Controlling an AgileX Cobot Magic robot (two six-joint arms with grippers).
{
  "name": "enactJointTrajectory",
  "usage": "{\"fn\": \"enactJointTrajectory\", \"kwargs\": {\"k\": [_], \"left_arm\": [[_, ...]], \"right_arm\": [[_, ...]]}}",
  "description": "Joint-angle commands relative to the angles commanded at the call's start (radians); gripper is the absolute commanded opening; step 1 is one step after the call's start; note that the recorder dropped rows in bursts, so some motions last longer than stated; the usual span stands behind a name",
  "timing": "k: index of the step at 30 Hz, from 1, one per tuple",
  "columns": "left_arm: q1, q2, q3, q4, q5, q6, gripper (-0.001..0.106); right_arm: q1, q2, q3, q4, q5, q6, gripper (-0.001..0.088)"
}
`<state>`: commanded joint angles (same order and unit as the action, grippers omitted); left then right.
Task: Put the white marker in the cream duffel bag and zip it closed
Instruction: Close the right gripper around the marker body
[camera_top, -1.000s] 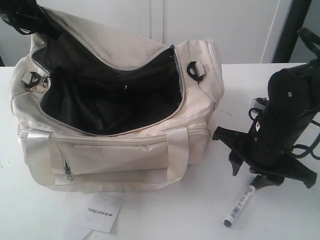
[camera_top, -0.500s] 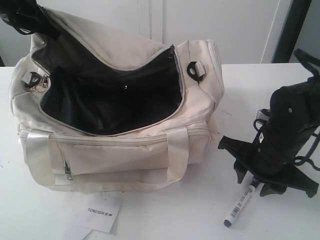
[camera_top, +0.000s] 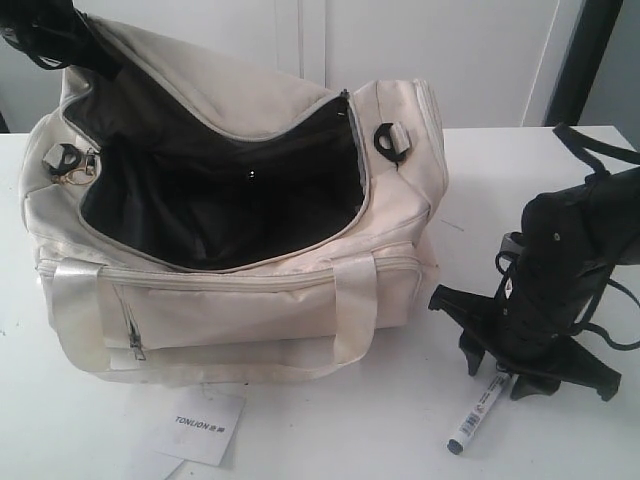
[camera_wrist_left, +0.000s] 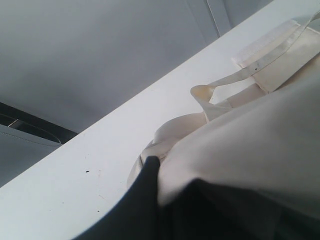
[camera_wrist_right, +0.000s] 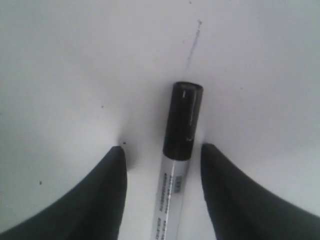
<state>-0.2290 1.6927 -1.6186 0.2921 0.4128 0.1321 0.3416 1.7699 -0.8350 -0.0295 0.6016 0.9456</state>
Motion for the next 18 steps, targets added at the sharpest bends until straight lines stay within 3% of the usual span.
{"fn": "enactJointTrajectory", "kwargs": {"k": [2, 5, 18], "left_arm": [[0.000, 0.000, 0.000, 0.000, 0.000, 0.000, 0.000], [0.000, 0.000, 0.000, 0.000, 0.000, 0.000, 0.000], [0.000, 0.000, 0.000, 0.000, 0.000, 0.000, 0.000]], "right_arm": [[0.000, 0.002, 0.000, 0.000, 0.000, 0.000, 0.0342], [0.000, -0.001, 0.000, 0.000, -0.002, -0.017, 0.0009], [0.000, -0.148, 0.000, -0.050, 0.028, -0.099, 0.0000]]}}
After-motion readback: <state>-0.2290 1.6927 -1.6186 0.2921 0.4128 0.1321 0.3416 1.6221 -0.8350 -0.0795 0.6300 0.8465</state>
